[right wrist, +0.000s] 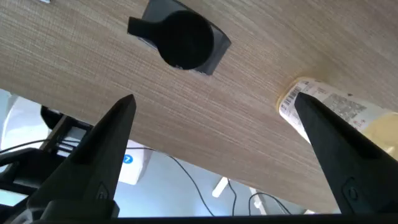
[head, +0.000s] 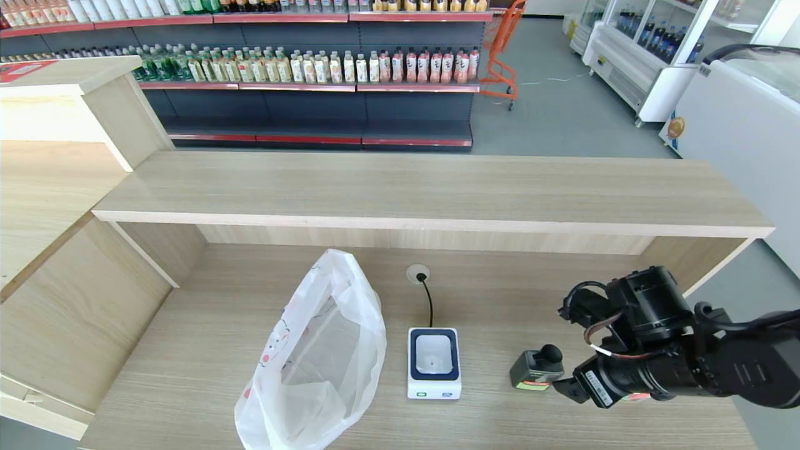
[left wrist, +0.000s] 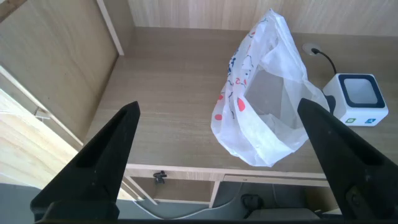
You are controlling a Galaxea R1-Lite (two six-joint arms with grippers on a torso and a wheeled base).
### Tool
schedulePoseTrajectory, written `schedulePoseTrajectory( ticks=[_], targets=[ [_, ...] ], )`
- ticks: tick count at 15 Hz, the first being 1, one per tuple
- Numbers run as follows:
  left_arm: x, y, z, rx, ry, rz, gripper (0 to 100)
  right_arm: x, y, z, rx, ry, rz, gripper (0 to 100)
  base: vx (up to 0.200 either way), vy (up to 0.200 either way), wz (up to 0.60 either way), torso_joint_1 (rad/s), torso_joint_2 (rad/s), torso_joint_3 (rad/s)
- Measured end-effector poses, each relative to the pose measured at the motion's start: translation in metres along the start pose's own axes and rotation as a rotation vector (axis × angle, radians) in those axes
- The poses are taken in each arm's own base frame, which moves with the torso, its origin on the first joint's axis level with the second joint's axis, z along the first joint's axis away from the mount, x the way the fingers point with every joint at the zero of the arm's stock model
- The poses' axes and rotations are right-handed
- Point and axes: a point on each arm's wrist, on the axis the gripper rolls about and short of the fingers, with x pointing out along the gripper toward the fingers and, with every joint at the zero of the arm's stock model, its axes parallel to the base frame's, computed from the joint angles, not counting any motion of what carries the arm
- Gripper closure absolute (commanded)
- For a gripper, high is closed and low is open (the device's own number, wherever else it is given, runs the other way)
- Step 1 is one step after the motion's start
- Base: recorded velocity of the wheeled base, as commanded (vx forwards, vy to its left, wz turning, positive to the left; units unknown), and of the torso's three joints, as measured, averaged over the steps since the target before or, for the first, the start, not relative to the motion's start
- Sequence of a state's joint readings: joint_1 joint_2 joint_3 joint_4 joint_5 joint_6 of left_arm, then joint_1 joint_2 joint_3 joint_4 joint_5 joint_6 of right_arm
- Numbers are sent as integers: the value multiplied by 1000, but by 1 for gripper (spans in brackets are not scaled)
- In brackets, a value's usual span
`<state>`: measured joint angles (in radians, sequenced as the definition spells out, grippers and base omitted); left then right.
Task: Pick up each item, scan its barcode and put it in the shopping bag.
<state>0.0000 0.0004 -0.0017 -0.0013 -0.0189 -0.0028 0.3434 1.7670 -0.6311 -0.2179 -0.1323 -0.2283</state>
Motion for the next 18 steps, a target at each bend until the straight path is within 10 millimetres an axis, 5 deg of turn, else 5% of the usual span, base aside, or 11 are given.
schedulePoseTrajectory(
  ticks=[11, 18],
  targets=[
    [0, 0, 0, 0, 0, 0, 0, 87, 14, 4, -124, -163, 123, 0, 0, 0, 0, 0, 0, 0],
    [0, 0, 0, 0, 0, 0, 0, 108, 18, 17, -124, -263, 225, 0, 0, 0, 0, 0, 0, 0]
  ],
)
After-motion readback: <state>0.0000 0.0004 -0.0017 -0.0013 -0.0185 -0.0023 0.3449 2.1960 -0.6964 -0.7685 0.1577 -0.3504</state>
